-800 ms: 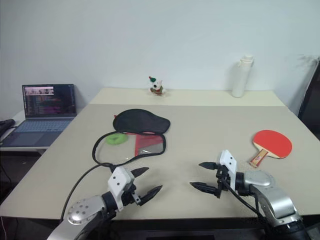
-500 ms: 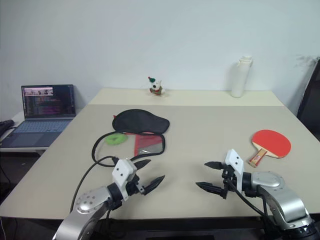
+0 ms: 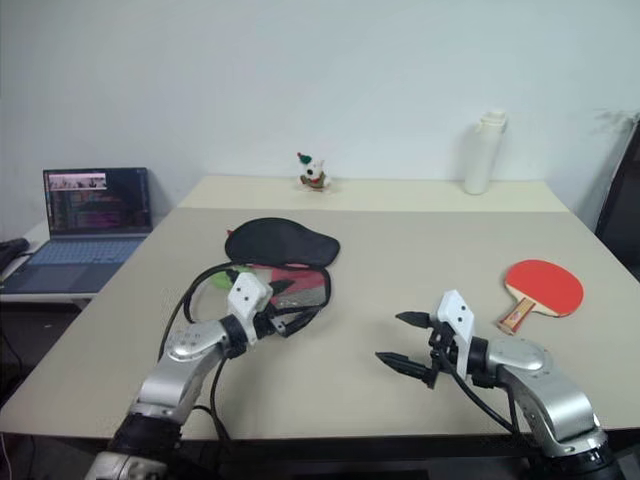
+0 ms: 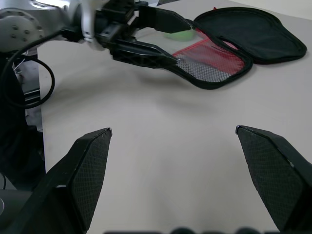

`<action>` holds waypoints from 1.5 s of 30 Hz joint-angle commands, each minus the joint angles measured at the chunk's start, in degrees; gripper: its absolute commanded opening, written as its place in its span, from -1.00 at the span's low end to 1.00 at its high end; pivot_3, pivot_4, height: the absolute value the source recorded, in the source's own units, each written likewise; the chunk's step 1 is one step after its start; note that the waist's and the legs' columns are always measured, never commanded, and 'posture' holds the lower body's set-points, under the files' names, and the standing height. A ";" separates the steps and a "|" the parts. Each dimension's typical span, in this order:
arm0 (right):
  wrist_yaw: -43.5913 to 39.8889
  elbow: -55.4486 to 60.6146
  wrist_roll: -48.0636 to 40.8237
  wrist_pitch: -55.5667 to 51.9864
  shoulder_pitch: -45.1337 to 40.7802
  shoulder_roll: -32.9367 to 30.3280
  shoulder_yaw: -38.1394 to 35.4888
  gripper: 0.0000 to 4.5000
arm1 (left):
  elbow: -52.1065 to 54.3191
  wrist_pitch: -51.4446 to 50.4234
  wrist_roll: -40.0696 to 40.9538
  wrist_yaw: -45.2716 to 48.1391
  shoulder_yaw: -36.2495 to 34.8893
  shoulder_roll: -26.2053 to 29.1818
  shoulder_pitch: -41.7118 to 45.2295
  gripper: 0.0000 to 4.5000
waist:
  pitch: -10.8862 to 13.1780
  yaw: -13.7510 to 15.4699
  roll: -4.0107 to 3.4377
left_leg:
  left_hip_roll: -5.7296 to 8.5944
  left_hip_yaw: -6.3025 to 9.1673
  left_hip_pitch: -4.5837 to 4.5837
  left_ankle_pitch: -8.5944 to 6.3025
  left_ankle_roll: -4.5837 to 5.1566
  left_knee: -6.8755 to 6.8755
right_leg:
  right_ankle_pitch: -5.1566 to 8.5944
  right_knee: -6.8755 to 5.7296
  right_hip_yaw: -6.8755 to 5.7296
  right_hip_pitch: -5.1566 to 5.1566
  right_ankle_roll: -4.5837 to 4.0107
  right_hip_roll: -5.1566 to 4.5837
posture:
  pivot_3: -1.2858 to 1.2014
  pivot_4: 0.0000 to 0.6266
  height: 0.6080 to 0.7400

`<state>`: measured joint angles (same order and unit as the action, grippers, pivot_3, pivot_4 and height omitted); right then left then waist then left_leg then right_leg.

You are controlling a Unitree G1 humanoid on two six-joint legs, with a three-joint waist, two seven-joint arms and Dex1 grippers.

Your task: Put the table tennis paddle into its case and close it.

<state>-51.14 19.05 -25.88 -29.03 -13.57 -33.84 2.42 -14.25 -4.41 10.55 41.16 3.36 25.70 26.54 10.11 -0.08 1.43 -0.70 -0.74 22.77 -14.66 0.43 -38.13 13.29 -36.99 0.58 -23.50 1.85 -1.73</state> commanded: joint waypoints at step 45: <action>5.00 8.34 -5.38 -3.52 -3.20 -5.62 -10.13 1.00 | -21.85 9.22 -6.06 37.99 10.02 -2.93 14.93 -0.98 | 0.01 -0.05 0.04 | -0.01 0.03 0.10 -0.01 0.00 -0.02 | -0.09 0.00 -0.07 -0.05 -0.17 0.02 | 0.03 -0.52 1.00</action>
<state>-46.10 25.09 -30.12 -32.24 -16.97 -38.28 -5.64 -40.67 5.46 3.30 74.80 11.45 22.92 42.04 10.13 -0.13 1.47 -0.71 -0.70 22.89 -14.66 0.44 -38.15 13.20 -36.99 0.51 -23.55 1.68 -1.70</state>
